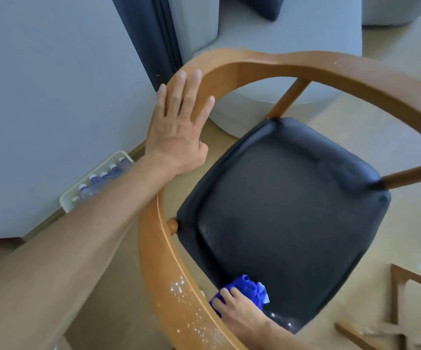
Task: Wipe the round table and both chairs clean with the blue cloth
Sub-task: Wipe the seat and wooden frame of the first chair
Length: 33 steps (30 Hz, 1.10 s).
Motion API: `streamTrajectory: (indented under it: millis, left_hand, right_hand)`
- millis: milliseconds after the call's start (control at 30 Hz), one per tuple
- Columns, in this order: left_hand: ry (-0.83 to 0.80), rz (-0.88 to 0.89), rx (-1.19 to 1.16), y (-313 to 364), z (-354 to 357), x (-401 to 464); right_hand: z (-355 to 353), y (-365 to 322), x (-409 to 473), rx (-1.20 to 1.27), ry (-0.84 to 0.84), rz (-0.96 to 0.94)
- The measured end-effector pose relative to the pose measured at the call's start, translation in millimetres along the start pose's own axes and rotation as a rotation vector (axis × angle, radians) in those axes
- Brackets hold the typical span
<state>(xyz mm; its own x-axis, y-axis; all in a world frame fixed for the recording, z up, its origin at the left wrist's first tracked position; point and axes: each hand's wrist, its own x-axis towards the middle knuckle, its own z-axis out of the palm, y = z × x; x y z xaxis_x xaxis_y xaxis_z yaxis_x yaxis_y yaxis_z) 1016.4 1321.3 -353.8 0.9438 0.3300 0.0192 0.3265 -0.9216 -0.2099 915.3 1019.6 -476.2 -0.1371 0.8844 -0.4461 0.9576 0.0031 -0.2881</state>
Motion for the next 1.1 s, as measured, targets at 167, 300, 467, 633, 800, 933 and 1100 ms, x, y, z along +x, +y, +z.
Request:
streamTrajectory:
  millis: [167, 300, 467, 633, 800, 933, 1100]
  left_hand:
    - [-0.006, -0.017, 0.011, 2.3, 1.4, 0.4]
    - [0.039, -0.006, 0.032, 2.5, 5.9, -0.1]
    - [0.082, -0.022, 0.070, 2.7, 8.4, 1.4]
    - [0.063, -0.032, 0.062, 3.9, 3.5, 1.6]
    - [0.050, -0.044, 0.065, 5.8, 0.4, 0.5]
    - [0.053, -0.040, 0.044, 6.7, 1.0, 0.2]
    - [0.107, -0.037, 0.043, 6.8, 6.8, 0.0]
  right_hand:
    - [-20.2, 32.4, 21.5, -0.083, 0.182, -0.117]
    - [-76.4, 69.9, 99.3, -0.001, 0.313, 0.167]
    - [-39.7, 54.5, 66.1, 0.056, 0.184, 0.108]
    - [7.0, 54.2, -61.2, -0.037, -0.108, -0.186]
    - [12.9, 88.5, -122.9, 0.002, -0.116, -0.074]
    - [-13.3, 133.0, -101.5, 0.049, 0.189, 0.194]
    - [-46.7, 196.5, -50.7, 0.310, 0.465, 1.002]
